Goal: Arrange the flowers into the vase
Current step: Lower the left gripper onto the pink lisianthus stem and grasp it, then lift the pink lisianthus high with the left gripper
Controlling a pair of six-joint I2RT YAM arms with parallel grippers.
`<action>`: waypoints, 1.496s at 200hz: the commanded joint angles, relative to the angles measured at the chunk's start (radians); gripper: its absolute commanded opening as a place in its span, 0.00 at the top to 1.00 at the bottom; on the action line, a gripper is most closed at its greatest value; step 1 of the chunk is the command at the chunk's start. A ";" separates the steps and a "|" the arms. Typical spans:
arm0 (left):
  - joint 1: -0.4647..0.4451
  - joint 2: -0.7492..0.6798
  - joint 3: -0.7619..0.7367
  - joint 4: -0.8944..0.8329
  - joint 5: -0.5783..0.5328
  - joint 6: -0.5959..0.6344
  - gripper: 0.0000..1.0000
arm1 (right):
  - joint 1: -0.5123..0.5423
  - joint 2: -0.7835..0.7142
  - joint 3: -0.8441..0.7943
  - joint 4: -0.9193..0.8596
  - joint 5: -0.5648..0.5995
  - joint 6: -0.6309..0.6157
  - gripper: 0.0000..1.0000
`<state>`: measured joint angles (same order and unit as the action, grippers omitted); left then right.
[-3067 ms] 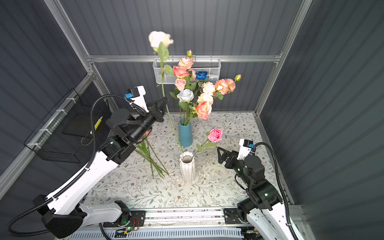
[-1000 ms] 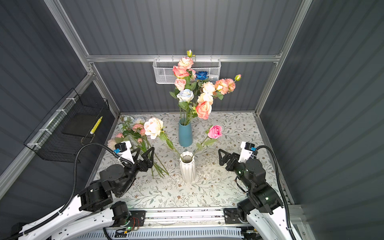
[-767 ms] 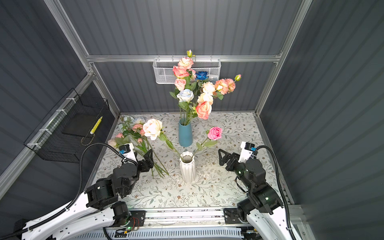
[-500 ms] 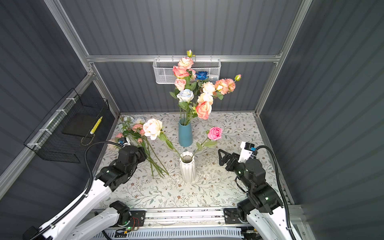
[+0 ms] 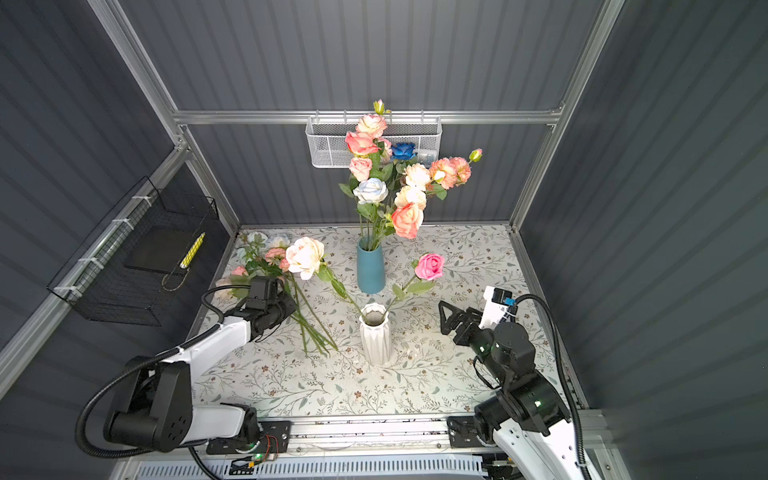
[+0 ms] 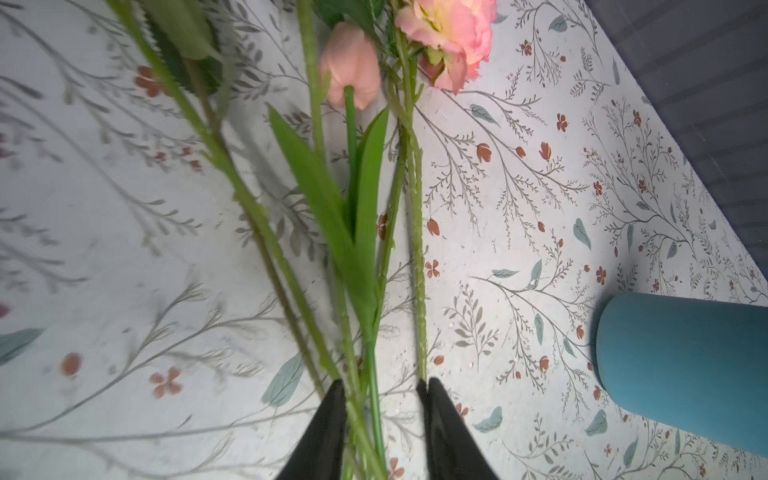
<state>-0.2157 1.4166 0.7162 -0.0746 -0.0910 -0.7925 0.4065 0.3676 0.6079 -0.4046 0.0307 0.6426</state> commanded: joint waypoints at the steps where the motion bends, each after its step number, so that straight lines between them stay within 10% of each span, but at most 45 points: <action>1: 0.002 0.087 0.061 0.113 0.051 -0.001 0.66 | -0.002 -0.012 0.000 -0.022 0.014 -0.021 0.01; 132: 0.002 0.414 0.247 0.035 -0.034 0.031 0.73 | -0.002 -0.006 -0.004 -0.029 0.031 -0.030 0.01; 176: 0.001 0.438 0.260 0.042 -0.031 0.036 0.93 | -0.001 -0.007 -0.005 -0.034 0.036 -0.032 0.01; 299: -0.062 -0.166 0.294 0.025 -0.125 0.181 1.00 | -0.002 -0.007 0.005 -0.028 0.037 -0.029 0.01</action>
<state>-0.2504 1.3746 0.9764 -0.0067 -0.1497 -0.6968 0.4065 0.3626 0.6079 -0.4366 0.0574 0.6235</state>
